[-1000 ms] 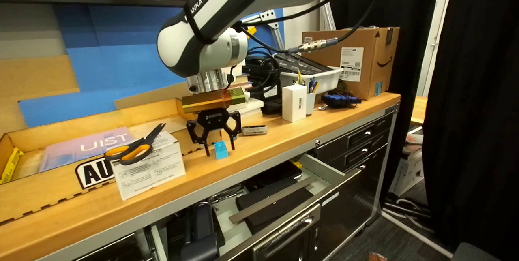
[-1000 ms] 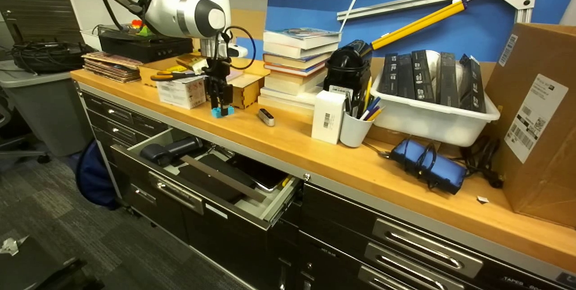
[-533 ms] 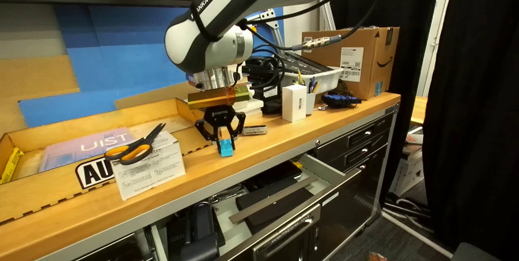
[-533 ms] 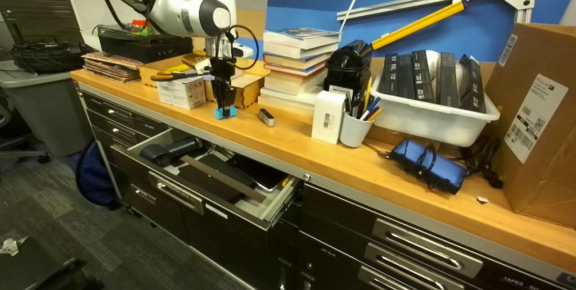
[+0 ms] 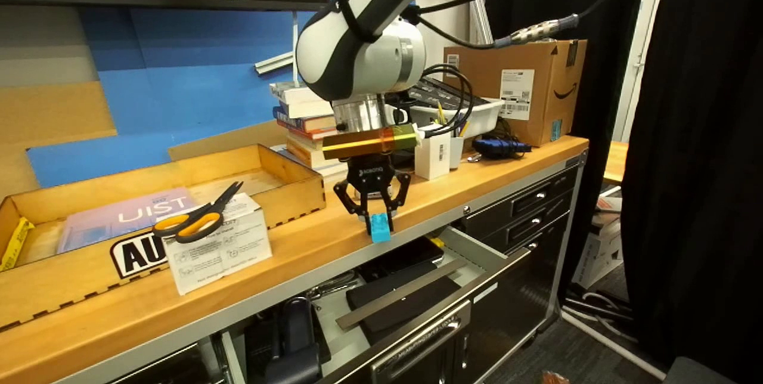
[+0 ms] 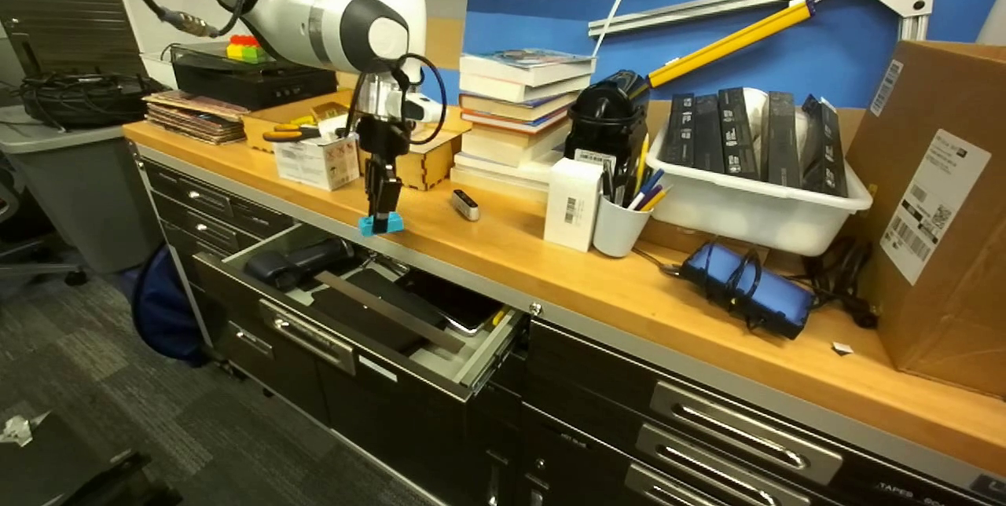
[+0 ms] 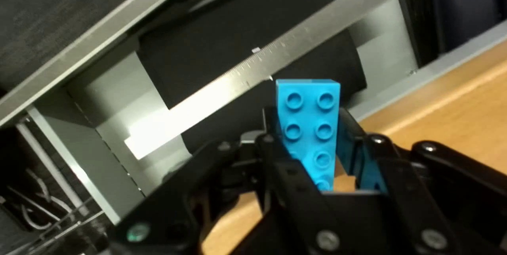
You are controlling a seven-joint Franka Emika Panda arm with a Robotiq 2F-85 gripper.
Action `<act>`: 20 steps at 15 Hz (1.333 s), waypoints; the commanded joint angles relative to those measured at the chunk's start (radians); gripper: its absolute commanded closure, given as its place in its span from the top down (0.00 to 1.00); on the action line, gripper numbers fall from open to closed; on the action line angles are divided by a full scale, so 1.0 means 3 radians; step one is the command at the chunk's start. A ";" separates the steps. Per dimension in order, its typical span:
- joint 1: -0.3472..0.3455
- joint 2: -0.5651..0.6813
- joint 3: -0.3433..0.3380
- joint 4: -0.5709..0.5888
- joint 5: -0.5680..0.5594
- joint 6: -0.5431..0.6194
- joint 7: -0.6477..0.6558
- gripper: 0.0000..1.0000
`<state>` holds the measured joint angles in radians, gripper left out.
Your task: Put the blue object in the drawer and close the drawer.
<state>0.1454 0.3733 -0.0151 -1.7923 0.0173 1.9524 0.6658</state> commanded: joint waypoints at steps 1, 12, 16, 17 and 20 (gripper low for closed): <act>-0.0008 -0.0269 0.0003 -0.0606 0.0035 0.0148 0.0158 0.13; -0.0041 -0.0367 0.0027 -0.1025 0.0017 0.0208 0.0224 1.00; -0.0140 -0.0538 -0.0049 -0.1379 0.0016 0.0078 0.0310 1.00; -0.0161 -0.0533 -0.0056 -0.1437 0.0028 0.0102 0.0328 1.00; -0.0214 -0.0445 -0.0049 -0.1564 0.0084 0.0138 0.0256 0.99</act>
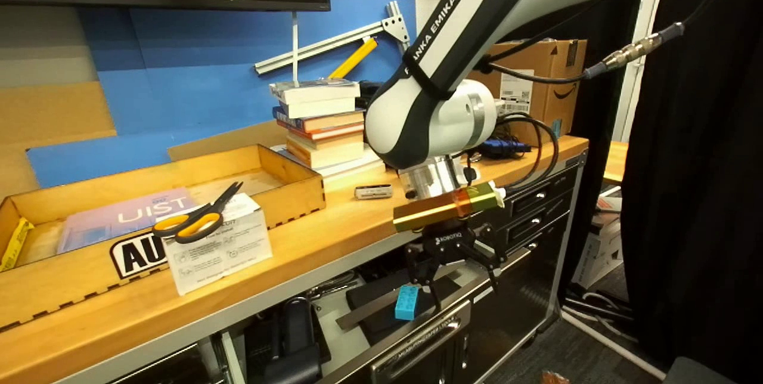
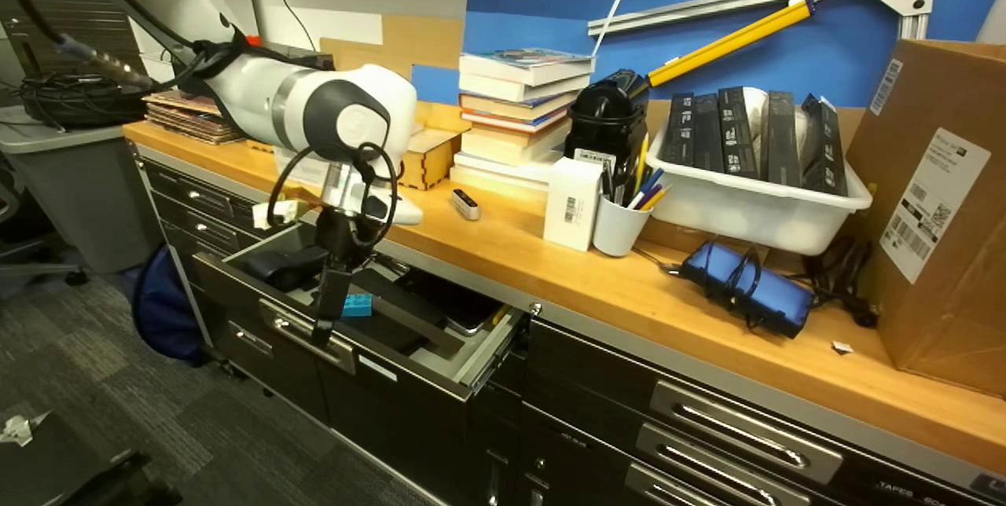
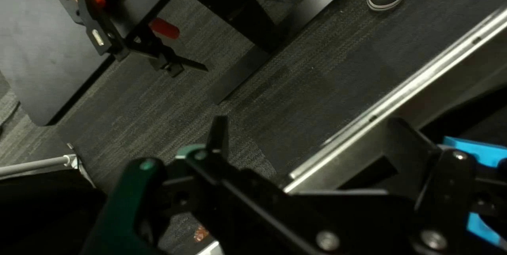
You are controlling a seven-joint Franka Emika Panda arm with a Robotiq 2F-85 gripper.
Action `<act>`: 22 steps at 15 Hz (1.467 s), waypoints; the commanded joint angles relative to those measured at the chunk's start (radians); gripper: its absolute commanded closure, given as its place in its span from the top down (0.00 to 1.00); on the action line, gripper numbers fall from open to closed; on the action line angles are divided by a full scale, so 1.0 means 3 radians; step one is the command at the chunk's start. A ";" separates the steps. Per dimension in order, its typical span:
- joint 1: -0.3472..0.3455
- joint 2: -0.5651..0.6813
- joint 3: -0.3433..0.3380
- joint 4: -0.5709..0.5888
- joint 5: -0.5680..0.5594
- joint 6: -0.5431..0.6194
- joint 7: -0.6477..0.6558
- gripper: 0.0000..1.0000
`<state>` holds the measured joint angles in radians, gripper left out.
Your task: Put the blue object in the drawer and close the drawer.
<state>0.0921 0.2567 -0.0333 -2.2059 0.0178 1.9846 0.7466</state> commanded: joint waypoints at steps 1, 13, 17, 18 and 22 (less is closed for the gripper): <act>-0.0051 -0.0037 0.0017 -0.0210 0.0098 0.0019 -0.0049 1.00; -0.0033 -0.0035 0.0066 -0.0187 0.0327 -0.0322 -0.0561 1.00; 0.0066 0.0116 0.0052 -0.0142 0.0149 -0.0094 -0.0271 1.00; 0.0087 0.0156 0.0053 -0.0115 0.0119 -0.0022 -0.0195 1.00; 0.0244 0.0250 0.0050 0.0093 -0.0259 0.0123 0.0238 1.00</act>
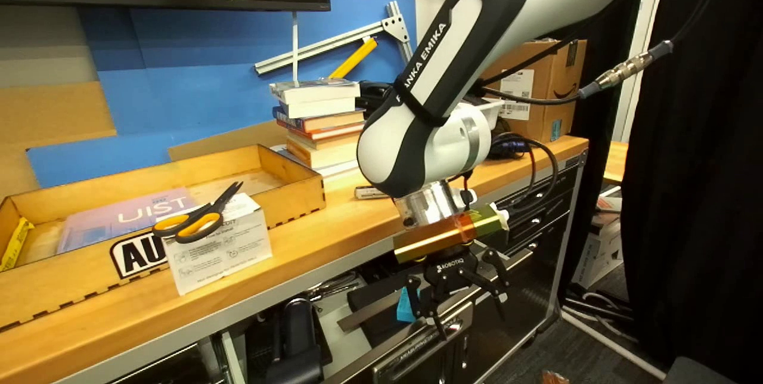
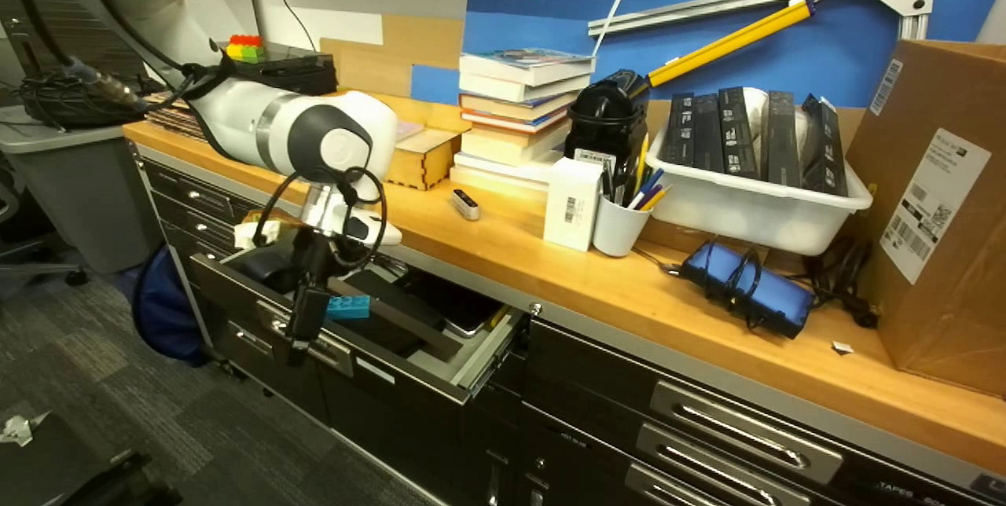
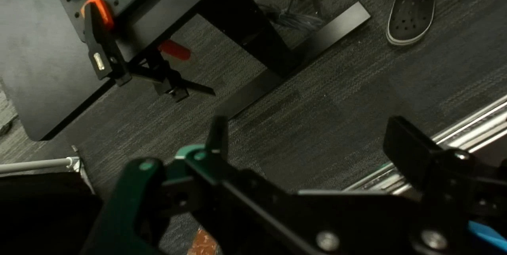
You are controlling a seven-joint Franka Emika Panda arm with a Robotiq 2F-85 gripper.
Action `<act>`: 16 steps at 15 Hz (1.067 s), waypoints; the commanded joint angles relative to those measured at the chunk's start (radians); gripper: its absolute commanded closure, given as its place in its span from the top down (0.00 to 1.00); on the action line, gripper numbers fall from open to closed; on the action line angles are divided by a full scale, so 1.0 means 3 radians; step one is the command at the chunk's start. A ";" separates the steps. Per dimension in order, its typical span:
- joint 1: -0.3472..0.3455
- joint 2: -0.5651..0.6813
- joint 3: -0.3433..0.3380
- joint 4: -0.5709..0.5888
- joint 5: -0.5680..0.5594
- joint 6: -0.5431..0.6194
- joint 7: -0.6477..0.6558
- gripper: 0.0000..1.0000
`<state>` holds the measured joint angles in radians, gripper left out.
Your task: Put the blue object in the drawer and close the drawer.
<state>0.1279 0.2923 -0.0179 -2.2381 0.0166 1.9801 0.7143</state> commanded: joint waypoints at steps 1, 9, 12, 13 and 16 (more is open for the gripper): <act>0.0161 0.0162 0.0000 0.0268 -0.0361 0.0164 0.0443 1.00; 0.0347 0.0581 -0.0008 0.0978 -0.0924 0.0258 0.0842 1.00; 0.0393 0.0718 -0.0030 0.1231 -0.1034 0.0331 0.0950 1.00; 0.0401 0.0744 -0.0035 0.1293 -0.1045 0.0334 0.0976 1.00; 0.0360 0.0587 0.0044 0.1216 -0.0909 0.0195 0.0743 1.00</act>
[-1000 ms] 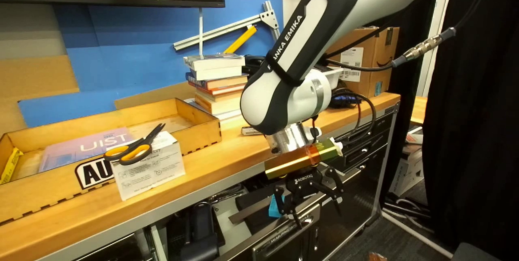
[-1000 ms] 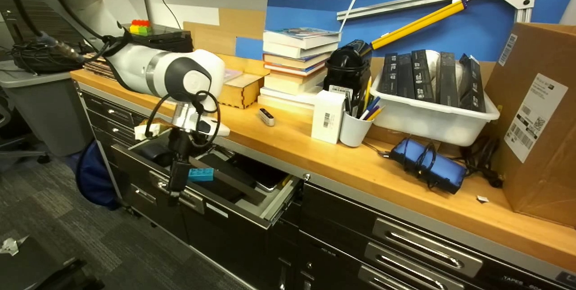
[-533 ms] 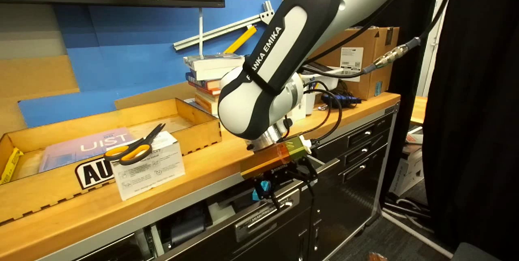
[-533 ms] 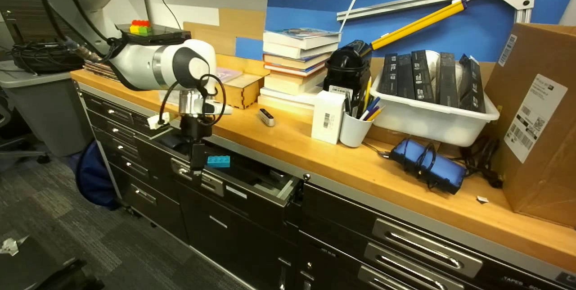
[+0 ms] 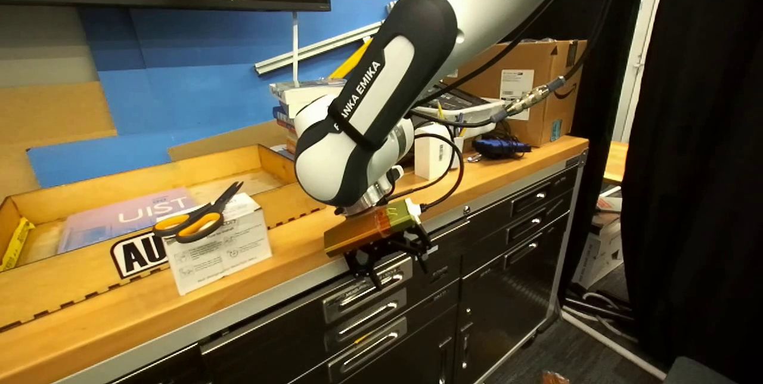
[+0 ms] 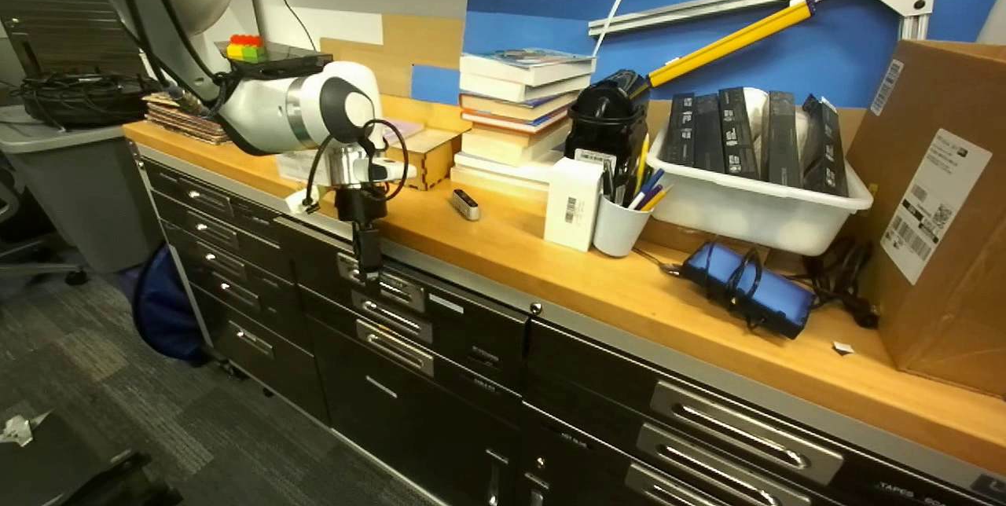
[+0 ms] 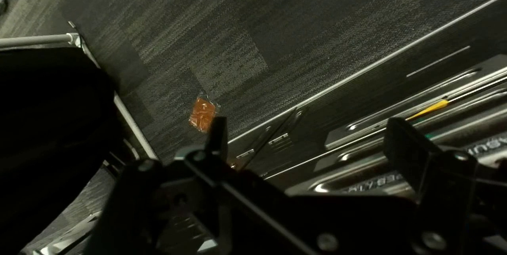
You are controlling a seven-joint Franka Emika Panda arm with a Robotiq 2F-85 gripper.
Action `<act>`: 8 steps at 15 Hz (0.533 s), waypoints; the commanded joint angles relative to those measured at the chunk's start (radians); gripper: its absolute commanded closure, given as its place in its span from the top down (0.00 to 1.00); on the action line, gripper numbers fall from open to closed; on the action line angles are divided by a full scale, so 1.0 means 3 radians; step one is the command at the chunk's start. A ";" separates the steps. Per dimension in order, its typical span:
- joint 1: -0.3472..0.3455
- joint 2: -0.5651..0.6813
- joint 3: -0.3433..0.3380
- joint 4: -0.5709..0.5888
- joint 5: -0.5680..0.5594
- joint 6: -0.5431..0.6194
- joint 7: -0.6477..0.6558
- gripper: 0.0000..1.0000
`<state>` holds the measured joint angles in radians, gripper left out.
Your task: Put the blue object in the drawer and close the drawer.
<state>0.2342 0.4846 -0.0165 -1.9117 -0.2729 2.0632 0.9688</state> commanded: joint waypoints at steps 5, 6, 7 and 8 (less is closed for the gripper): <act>-0.0193 -0.0660 0.0172 -0.0110 0.0437 -0.0492 -0.0953 1.00; -0.0219 -0.0800 0.0176 -0.0133 0.0522 -0.0569 -0.1097 1.00; -0.0244 -0.0911 0.0176 -0.0118 0.0593 -0.0668 -0.1249 1.00; -0.0256 -0.0998 0.0181 -0.0070 0.0646 -0.0764 -0.1368 1.00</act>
<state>0.1892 0.3062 0.0176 -1.9101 -0.1357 1.9022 0.6753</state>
